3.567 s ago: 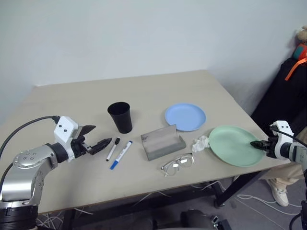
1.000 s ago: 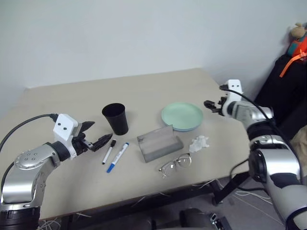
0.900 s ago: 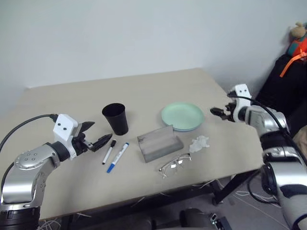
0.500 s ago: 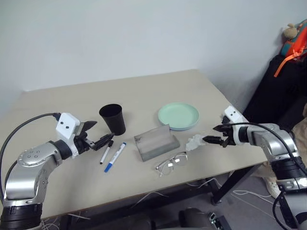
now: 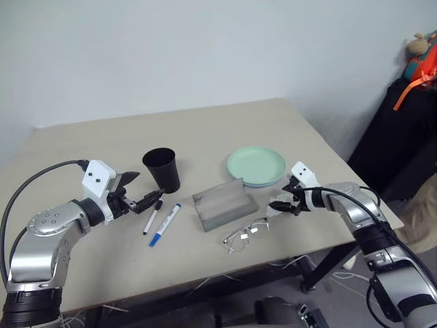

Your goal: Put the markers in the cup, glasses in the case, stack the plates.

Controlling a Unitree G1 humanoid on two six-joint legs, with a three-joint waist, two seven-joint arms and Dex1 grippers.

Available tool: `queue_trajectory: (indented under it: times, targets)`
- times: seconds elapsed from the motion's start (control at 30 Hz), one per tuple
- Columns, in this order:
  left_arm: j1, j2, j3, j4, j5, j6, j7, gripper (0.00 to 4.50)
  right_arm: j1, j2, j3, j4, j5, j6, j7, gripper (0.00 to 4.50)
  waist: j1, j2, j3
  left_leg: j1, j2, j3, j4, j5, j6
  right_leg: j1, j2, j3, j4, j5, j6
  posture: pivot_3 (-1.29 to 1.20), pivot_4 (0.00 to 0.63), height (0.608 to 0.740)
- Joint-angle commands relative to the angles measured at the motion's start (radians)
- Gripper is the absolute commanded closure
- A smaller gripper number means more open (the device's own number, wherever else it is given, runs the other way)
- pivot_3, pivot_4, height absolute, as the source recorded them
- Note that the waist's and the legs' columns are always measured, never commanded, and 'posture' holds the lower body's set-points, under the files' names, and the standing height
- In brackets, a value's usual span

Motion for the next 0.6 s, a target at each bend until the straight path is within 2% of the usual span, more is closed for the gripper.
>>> queue_trajectory:
  times: [0.03, 0.07, 0.17, 0.53, 0.6]
  targets:
    - [-0.004, 0.006, 0.025, -0.03, -0.007, -0.011, 0.006, 0.0, -0.045, 0.023, 0.008, 0.053, -0.035, -0.074, -0.008, 0.02, 0.001, 0.0, 0.0, -0.001, 0.0, 0.0, -0.001, 0.0, 0.0, -0.001, 0.0, 0.001, 0.0, 0.0, 0.0, 0.0, 0.0, 0.727]
    - [-0.002, 0.005, 0.027, -0.032, -0.007, -0.011, 0.008, 0.0, -0.046, 0.027, 0.012, 0.061, -0.039, -0.079, -0.003, 0.02, 0.001, 0.0, 0.0, -0.002, 0.0, 0.0, -0.001, 0.0, -0.001, -0.001, 0.0, 0.001, 0.0, 0.0, 0.0, 0.0, 0.0, 0.727]
    - [0.006, 0.005, 0.033, -0.037, -0.009, -0.01, 0.012, 0.0, -0.039, 0.027, 0.025, 0.065, -0.05, -0.083, 0.018, 0.61, 0.002, 0.0, 0.0, -0.004, -0.001, 0.0, -0.001, -0.001, -0.001, -0.002, -0.001, 0.001, -0.001, 0.001, 0.0, 0.0, 0.0, 0.727]
    - [0.032, 0.005, 0.045, -0.058, -0.019, -0.008, 0.028, 0.0, 0.0, -0.011, 0.026, 0.03, -0.062, -0.067, 0.068, 4.46, 0.024, 0.0, 0.0, -0.001, 0.0, 0.0, 0.001, -0.001, -0.001, 0.0, -0.001, 0.0, 0.0, 0.0, 0.0, 0.0, 0.0, 0.727]
    - [0.031, 0.006, 0.044, -0.057, -0.02, -0.008, 0.029, 0.0, -0.019, -0.009, 0.011, 0.036, -0.054, -0.063, 0.067, 4.46, 0.024, 0.0, 0.0, -0.001, 0.0, 0.0, 0.001, -0.001, -0.001, 0.0, -0.001, 0.0, 0.0, 0.0, 0.0, 0.0, 0.0, 0.727]
